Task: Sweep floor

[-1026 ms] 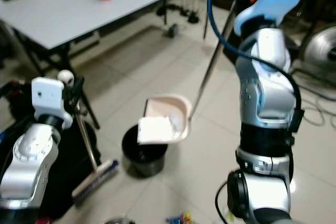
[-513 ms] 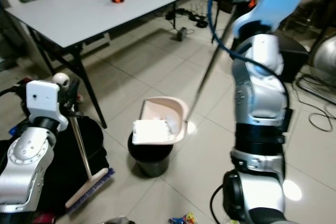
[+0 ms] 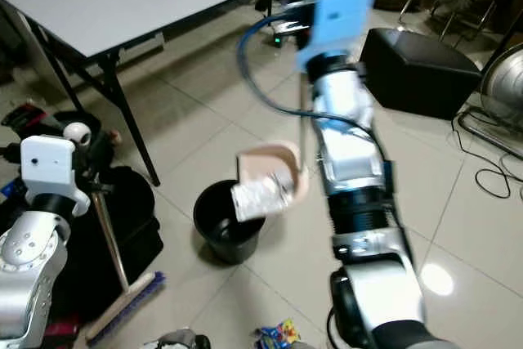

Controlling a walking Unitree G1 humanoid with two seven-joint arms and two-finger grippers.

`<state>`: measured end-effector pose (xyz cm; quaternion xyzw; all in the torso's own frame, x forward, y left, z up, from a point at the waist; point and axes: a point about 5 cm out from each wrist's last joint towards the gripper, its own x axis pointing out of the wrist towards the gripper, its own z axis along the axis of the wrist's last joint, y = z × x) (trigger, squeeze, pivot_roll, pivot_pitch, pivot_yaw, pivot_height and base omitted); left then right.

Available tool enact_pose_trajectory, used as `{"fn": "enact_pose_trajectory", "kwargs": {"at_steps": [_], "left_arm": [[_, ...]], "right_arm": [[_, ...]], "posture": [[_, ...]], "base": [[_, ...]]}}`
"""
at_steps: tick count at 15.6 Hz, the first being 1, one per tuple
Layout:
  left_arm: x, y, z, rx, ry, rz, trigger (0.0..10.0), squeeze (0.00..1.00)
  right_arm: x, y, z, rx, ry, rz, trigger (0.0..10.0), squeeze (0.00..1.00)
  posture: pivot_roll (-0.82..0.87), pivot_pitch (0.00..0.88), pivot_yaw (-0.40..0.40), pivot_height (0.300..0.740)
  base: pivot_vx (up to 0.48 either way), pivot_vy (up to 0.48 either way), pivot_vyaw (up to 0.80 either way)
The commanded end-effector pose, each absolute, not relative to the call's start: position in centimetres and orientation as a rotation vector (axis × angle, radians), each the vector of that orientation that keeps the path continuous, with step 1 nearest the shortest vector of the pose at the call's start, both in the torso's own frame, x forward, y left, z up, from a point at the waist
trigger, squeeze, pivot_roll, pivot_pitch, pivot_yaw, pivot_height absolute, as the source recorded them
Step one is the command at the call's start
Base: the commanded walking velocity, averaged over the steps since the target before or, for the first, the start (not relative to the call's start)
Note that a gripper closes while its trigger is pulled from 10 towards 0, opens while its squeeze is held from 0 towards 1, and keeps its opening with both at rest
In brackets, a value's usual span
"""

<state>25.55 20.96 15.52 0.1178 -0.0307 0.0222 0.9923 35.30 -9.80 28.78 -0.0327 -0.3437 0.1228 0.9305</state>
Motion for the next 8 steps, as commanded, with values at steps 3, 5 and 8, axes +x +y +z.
{"fn": "enact_pose_trajectory", "kwargs": {"at_steps": [3, 5, 8], "left_arm": [[25.3, 20.9, 16.6, 0.249, -0.102, 0.067, 10.0, 0.0], [25.4, 20.9, 16.6, 0.252, -0.103, 0.063, 10.0, 0.0], [25.7, 20.9, 16.9, 0.256, -0.111, 0.063, 10.0, 0.0]], "right_arm": [[34.0, -6.5, 28.2, -0.12, -0.805, 0.37, 10.0, 0.0], [32.9, -4.5, 26.9, -0.164, -0.84, 0.442, 10.0, 0.0], [30.8, -1.7, 25.2, -0.196, -0.896, 0.573, 10.0, 0.0]], "posture": [[0.08, 0.099, -0.006, 0.74], [0.08, 0.095, 0.0, 0.74], [0.08, 0.087, 0.005, 0.74]], "base": [[0.0, 0.0, 0.0], [0.0, 0.0, 0.0], [0.0, 0.0, 0.0]]}}
